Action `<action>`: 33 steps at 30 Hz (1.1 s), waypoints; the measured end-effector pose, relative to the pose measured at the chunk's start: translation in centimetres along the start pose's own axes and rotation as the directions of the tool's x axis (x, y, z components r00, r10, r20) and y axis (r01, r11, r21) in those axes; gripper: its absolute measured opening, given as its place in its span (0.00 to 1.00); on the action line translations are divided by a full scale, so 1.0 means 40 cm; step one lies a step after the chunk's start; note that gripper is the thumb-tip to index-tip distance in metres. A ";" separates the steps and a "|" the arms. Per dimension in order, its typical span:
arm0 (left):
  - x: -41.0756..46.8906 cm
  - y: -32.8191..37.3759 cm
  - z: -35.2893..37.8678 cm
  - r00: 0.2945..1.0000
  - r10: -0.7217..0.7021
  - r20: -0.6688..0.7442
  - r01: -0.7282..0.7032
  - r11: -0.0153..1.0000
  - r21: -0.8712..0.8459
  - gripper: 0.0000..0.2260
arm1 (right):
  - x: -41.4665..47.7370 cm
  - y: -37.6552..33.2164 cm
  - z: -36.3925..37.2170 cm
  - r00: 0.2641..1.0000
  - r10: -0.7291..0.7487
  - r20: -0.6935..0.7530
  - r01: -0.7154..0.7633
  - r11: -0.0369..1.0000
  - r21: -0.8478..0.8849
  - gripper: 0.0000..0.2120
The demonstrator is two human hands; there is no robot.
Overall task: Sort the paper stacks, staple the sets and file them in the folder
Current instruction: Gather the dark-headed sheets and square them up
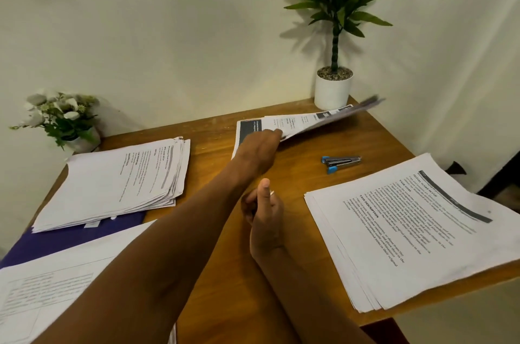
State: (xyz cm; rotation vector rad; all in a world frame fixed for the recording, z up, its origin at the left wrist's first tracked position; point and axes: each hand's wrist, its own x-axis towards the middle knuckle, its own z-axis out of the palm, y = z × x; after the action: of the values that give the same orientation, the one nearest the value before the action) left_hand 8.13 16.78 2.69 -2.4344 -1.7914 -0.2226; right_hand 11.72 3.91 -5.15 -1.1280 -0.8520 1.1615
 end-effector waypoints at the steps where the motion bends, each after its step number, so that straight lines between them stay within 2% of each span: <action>1: -0.006 -0.007 -0.025 0.999 -0.017 -0.035 0.016 1.000 -0.016 0.19 | -0.008 -0.012 0.000 0.999 -0.003 0.037 0.003 1.000 0.004 0.29; 5: -0.061 -0.031 -0.143 0.996 -0.058 -0.066 0.058 0.998 0.009 0.19 | -0.038 -0.055 0.009 0.996 -0.072 0.044 0.068 0.994 0.088 0.33; 7: -0.129 -0.021 -0.184 0.992 -0.105 -0.067 0.108 0.993 0.044 0.20 | -0.048 -0.068 0.012 0.998 -0.054 0.038 0.048 0.989 0.137 0.35; 11: -0.285 0.019 -0.203 0.982 -0.190 -0.011 0.189 0.981 -0.042 0.22 | -0.065 -0.103 -0.016 0.998 0.050 -0.025 -0.044 0.979 0.197 0.55; 13: -0.348 0.044 -0.197 0.973 -0.225 0.048 0.228 0.971 -0.072 0.24 | -0.058 -0.130 -0.045 0.993 0.116 0.006 -0.115 0.970 0.215 0.59; 15: -0.405 0.077 -0.180 0.972 -0.230 0.050 0.233 0.968 -0.090 0.25 | -0.046 -0.166 -0.077 0.980 0.181 0.087 -0.196 0.957 0.214 0.56; 16: -0.432 0.096 -0.172 0.972 -0.232 0.036 0.234 0.967 -0.102 0.26 | -0.045 -0.184 -0.092 0.970 0.206 0.130 -0.230 0.950 0.209 0.51; 19: -0.488 0.158 -0.147 0.971 -0.230 0.072 0.236 0.968 -0.084 0.27 | -0.047 -0.229 -0.135 0.951 0.237 0.200 -0.282 0.930 0.236 0.25; 20: -0.501 0.178 -0.143 0.968 -0.225 0.109 0.234 0.969 -0.076 0.27 | -0.050 -0.240 -0.143 0.947 0.254 0.198 -0.297 0.927 0.231 0.21; 24: -0.526 0.243 -0.122 0.964 -0.185 0.192 0.208 0.972 -0.110 0.26 | -0.050 -0.253 -0.162 0.920 0.385 0.069 -0.389 0.920 0.052 0.17; 26: -0.531 0.252 -0.109 0.963 -0.169 0.209 0.219 0.945 -0.244 0.24 | -0.044 -0.246 -0.184 0.923 0.384 0.000 -0.384 0.922 -0.043 0.18; 27: -0.537 0.251 -0.103 0.957 -0.171 0.234 0.248 0.903 -0.352 0.24 | -0.042 -0.247 -0.198 0.925 0.379 -0.036 -0.381 0.919 -0.101 0.18; 29: -0.552 0.230 -0.093 0.939 -0.210 0.274 0.331 0.770 -0.545 0.32 | -0.045 -0.258 -0.230 0.930 0.361 -0.068 -0.367 0.904 -0.220 0.16; 31: -0.565 0.199 -0.093 0.919 -0.312 0.240 0.389 0.629 -0.673 0.40 | -0.041 -0.269 -0.264 0.925 0.379 -0.025 -0.371 0.890 -0.265 0.16; 33: -0.574 0.153 -0.080 0.887 -0.440 0.141 0.378 0.516 -0.769 0.36 | -0.034 -0.276 -0.291 0.909 0.414 0.046 -0.389 0.882 -0.265 0.17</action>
State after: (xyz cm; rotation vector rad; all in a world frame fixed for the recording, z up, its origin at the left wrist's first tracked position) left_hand 7.08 -7.15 1.64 -2.2710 -2.6144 -1.4109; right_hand 25.16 -0.22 2.66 -1.5166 -0.8840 1.4932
